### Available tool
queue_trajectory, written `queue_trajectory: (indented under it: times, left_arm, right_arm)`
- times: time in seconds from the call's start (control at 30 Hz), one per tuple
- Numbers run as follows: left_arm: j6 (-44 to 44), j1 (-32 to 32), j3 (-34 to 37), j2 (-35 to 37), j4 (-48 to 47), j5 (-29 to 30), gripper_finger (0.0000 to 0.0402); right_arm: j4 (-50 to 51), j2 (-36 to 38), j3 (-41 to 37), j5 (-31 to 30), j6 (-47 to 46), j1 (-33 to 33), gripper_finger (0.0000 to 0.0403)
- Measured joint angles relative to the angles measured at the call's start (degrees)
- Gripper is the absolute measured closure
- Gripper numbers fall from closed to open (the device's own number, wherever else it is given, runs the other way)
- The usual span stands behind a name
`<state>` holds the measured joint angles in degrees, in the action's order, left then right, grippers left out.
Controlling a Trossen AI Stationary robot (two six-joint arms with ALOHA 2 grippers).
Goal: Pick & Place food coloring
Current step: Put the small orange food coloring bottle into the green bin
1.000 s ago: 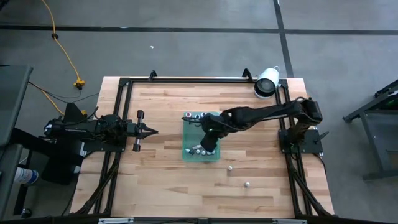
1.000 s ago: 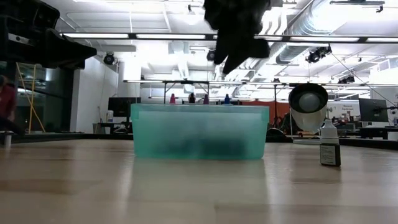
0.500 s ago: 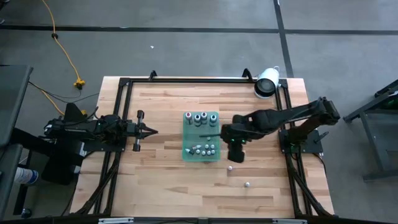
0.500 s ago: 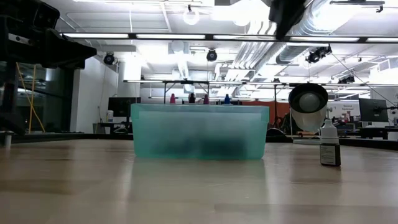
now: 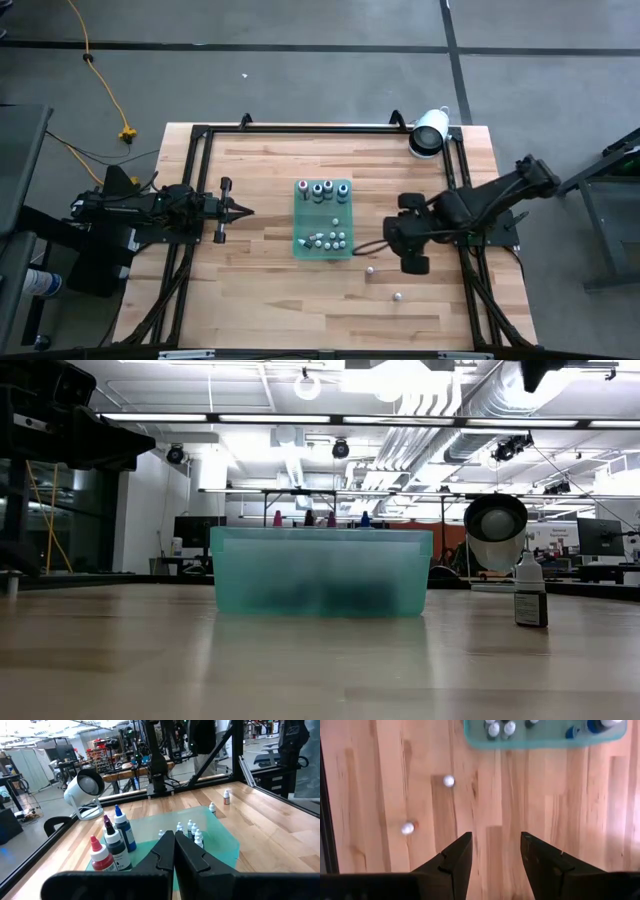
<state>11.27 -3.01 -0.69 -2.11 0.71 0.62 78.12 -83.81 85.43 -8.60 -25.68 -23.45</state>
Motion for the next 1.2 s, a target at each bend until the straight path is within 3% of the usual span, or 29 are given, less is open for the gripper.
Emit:
queue_trajectory:
  times: [0.3, 0.63, 0.9, 1.2]
  left_arm:
    - [0.0, 0.0, 0.0, 0.0, 0.0, 0.0, 0.0401]
    - [0.0, 0.0, 0.0, 0.0, 0.0, 0.0, 0.0401]
    - [0.0, 0.0, 0.0, 0.0, 0.0, 0.0, 0.0401]
    - [0.0, 0.0, 0.0, 0.0, 0.0, 0.0, 0.0401]
  right_arm:
    - [4.3, 0.7, -1.2, 0.1, -6.3, -6.4, 0.0247]
    - [-16.2, 8.1, -23.5, 9.6, -12.7, -11.5, 0.0247]
    - [-34.7, 9.0, -36.1, 19.1, -2.6, -15.4, 0.0247]
    - [-43.8, 3.2, -38.6, 16.5, 10.9, -15.8, 0.0247]
